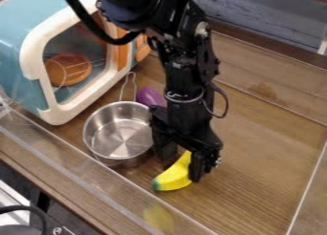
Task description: Put the banana in the silver pot
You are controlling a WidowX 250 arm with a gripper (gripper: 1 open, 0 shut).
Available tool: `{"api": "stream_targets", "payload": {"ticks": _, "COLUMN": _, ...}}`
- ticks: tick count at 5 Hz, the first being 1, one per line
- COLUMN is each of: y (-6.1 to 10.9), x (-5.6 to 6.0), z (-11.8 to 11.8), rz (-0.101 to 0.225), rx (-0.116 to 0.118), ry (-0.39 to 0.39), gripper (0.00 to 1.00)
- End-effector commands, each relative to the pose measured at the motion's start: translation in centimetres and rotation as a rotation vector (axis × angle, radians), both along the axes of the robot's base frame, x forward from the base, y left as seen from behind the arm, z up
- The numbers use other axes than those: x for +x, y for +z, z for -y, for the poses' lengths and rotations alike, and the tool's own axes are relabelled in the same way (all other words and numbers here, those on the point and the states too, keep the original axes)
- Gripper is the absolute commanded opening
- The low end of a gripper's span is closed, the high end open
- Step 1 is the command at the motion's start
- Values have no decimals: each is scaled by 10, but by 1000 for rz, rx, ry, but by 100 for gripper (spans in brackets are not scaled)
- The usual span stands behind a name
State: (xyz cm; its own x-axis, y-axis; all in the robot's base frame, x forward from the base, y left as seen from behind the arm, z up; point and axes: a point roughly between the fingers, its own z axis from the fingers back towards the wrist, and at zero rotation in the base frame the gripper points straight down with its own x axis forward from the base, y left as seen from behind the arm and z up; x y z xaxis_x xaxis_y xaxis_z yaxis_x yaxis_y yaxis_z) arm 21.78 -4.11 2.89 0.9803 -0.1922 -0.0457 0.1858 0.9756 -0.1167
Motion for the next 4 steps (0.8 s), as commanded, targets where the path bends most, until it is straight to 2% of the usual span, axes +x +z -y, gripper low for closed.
{"api": "stream_targets", "payload": {"ticks": 1, "y": 3, "x": 4, "z": -1, "rz": 27, "rx": -10, "ry": 2, "gripper": 100}}
{"api": "stream_targets", "payload": {"ticks": 4, "y": 0, "x": 4, "z": -4, "rz": 27, "rx": -30, "ry": 5, "gripper": 100}}
